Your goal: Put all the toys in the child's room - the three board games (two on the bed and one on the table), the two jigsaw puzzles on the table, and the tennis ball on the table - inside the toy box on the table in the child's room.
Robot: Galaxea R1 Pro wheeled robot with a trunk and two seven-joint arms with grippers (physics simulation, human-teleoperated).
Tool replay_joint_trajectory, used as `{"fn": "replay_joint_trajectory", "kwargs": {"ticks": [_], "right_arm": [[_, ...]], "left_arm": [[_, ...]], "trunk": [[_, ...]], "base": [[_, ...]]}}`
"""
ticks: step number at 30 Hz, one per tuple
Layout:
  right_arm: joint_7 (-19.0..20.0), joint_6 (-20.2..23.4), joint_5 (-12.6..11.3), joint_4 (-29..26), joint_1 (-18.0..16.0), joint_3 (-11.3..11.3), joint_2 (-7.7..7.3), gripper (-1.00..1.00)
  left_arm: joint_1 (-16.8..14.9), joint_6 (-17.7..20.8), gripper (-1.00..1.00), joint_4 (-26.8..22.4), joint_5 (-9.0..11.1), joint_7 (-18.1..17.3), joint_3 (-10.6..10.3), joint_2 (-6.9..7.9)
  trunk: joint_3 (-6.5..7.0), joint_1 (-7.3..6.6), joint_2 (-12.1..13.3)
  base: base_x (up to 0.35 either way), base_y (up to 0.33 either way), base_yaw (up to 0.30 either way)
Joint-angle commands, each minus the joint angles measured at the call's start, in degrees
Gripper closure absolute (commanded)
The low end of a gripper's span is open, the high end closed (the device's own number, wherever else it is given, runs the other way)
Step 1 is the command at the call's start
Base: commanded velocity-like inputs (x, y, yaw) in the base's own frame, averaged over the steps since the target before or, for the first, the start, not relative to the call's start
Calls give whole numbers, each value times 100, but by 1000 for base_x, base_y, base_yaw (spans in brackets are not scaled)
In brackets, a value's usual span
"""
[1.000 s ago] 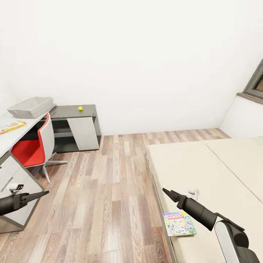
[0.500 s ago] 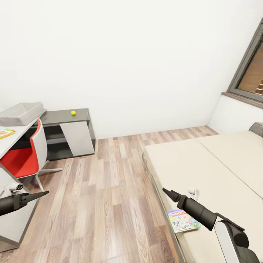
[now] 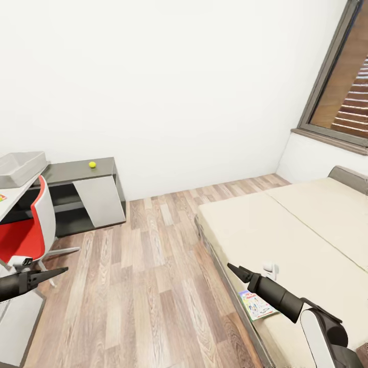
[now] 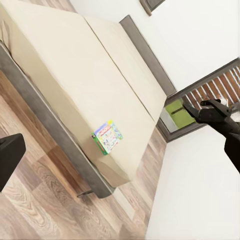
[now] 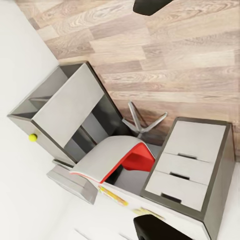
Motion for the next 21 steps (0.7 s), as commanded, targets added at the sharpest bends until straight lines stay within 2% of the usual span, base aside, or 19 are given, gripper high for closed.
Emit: {"fn": "replay_joint_trajectory", "kwargs": {"ticks": [1, 10, 21], "right_arm": [[6, 38, -21, -2, -6, -5, 3, -100], [6, 38, -21, 21, -6, -5, 3, -100], [6, 38, -25, 27, -6, -5, 2, -100]], "left_arm": [[-2, 61, -100, 2, 2, -21, 0, 2], [-2, 61, -100, 3, 2, -21, 0, 2], [-2, 61, -100, 2, 2, -21, 2, 10]], "trunk": [[-4, 4, -11], [58, 4, -11], [134, 4, -11]], "base": [[14, 287, -199], [75, 285, -199], [172, 244, -199]]}}
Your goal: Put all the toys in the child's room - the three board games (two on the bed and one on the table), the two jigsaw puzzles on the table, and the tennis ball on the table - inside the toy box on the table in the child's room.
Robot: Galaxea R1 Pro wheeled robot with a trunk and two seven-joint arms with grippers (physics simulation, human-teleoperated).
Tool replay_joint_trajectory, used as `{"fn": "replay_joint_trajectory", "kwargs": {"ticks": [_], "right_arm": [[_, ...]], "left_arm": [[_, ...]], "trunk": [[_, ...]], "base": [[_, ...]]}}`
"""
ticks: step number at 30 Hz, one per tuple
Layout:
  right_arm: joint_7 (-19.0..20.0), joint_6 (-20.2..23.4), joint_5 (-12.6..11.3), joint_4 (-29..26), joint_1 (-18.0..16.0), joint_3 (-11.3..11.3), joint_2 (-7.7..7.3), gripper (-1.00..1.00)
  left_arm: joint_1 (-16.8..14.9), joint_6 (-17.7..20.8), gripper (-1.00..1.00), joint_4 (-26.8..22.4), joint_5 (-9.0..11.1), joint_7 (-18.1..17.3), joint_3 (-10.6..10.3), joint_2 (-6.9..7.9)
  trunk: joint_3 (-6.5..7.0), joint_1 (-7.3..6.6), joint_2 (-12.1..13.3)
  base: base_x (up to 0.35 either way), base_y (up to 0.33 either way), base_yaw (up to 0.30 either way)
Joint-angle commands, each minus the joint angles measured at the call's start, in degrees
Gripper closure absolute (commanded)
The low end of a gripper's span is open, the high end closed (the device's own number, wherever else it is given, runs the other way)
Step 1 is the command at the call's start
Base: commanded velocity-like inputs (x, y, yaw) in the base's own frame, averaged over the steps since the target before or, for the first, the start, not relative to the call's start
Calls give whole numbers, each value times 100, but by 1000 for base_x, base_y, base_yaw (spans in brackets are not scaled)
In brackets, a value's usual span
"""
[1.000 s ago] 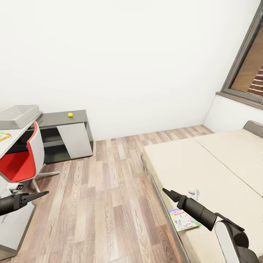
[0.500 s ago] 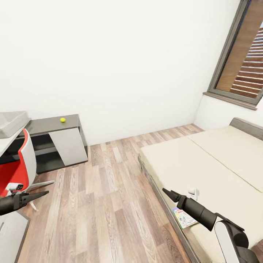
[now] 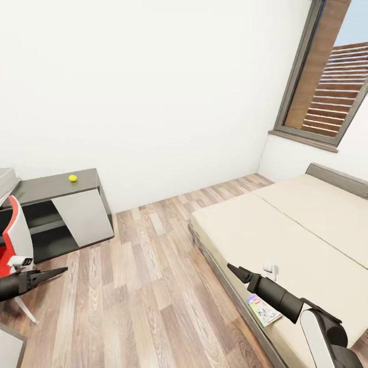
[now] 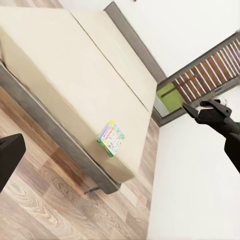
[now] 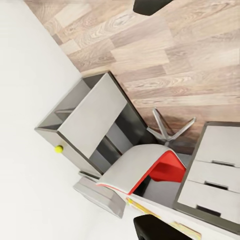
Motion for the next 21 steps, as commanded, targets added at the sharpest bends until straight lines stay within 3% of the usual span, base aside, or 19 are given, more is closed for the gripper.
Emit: {"fn": "replay_joint_trajectory", "kwargs": {"ticks": [1, 10, 21], "right_arm": [[7, 38, -22, -2, -6, -5, 1, -100], [7, 38, -26, -2, -6, -5, 3, -100], [7, 38, -34, -2, -6, -5, 0, -100]], "left_arm": [[-2, 61, -100, 1, 2, -21, 0, 2], [-2, 61, -100, 2, 2, -21, 0, 3], [-2, 61, -100, 1, 4, -21, -2, 3]], "trunk": [[-4, 6, -11], [58, 6, -11], [134, 6, -11]], "base": [[203, 196, -199], [199, 155, -199], [79, 30, -199]]}}
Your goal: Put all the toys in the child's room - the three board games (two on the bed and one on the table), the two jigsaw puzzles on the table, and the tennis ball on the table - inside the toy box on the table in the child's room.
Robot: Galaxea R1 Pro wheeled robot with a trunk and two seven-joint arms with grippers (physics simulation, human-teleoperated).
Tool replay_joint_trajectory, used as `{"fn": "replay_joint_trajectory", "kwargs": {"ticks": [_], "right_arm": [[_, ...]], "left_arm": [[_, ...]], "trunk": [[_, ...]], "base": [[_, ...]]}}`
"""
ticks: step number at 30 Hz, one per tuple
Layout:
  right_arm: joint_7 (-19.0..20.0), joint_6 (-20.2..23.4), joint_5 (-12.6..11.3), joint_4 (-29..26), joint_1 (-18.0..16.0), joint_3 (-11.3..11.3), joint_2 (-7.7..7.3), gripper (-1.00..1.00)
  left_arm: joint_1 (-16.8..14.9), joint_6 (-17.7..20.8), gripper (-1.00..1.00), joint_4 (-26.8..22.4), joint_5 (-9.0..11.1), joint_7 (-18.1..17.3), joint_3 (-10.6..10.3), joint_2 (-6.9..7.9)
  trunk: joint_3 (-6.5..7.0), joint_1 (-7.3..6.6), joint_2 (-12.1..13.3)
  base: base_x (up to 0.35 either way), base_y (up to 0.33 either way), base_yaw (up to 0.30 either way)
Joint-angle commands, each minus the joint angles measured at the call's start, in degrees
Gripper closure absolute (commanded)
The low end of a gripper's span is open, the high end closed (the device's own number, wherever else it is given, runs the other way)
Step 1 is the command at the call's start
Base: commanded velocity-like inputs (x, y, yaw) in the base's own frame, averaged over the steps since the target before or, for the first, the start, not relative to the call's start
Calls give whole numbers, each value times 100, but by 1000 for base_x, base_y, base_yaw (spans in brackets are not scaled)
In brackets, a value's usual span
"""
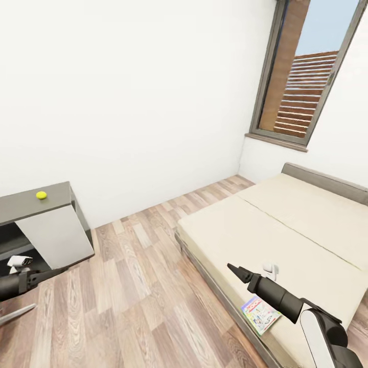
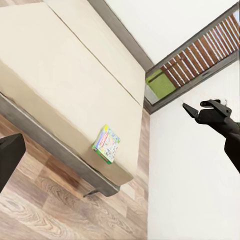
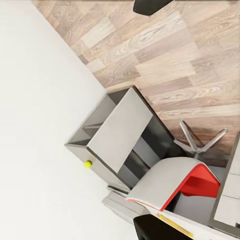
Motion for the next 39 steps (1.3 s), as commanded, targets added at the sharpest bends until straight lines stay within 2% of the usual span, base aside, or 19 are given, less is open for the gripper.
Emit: {"fn": "replay_joint_trajectory", "kwargs": {"ticks": [1, 28, 39], "right_arm": [[7, 38, -23, -1, -6, -5, 2, -100], [7, 38, -24, 8, -6, -14, -1, -100], [7, 38, -24, 36, -6, -14, -2, -100]], "left_arm": [[-2, 61, -100, 0, -1, -21, 2, 2], [-2, 60, -100, 6, -2, -21, 8, 18], [-2, 58, -100, 6, -2, -21, 8, 20]], "trunk": [[-5, 4, -12], [182, 4, -12], [259, 4, -12]], "base": [[18, 6, -199], [2, 2, -199], [0, 82, -199]]}}
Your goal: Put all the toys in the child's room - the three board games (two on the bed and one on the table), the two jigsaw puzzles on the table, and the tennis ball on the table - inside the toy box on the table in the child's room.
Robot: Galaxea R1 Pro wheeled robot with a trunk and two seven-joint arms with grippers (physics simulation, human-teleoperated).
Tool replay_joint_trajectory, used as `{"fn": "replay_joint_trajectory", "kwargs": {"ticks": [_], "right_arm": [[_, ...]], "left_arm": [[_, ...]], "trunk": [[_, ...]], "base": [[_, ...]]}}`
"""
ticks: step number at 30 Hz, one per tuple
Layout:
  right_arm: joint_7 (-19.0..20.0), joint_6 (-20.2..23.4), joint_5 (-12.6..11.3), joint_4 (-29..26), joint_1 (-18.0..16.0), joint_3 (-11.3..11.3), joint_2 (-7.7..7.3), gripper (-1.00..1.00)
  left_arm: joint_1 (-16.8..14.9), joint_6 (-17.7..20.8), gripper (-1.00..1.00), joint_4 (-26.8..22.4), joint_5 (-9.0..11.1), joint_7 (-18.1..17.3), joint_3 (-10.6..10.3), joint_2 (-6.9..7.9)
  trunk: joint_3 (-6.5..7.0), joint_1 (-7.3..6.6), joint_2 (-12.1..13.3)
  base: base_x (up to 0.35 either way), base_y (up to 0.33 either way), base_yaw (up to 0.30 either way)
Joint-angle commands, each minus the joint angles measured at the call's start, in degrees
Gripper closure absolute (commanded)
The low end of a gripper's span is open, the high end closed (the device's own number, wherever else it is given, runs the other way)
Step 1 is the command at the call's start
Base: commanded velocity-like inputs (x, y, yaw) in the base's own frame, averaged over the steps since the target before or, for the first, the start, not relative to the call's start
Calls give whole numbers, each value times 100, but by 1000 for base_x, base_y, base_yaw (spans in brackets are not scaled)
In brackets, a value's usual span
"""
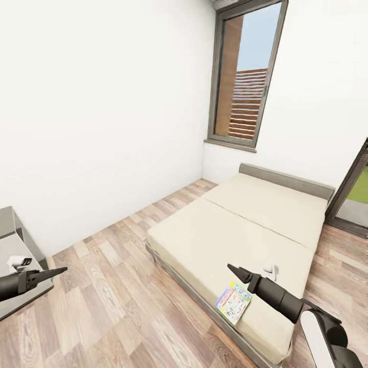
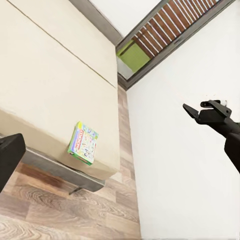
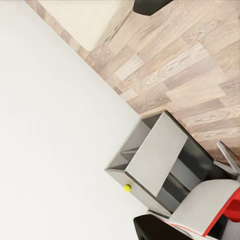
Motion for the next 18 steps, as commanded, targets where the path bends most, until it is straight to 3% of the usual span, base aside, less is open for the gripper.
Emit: {"fn": "replay_joint_trajectory", "kwargs": {"ticks": [1, 18], "right_arm": [[7, 38, -23, 0, -6, -5, 1, -100], [7, 38, -23, 15, -6, -5, 1, -100]], "left_arm": [[-2, 59, -100, 0, 1, -21, 0, 2], [-2, 59, -100, 0, 1, -21, 0, 2]], "trunk": [[-6, 4, -12], [112, 4, -12]], "base": [[0, 130, -199], [0, 141, -199]]}}
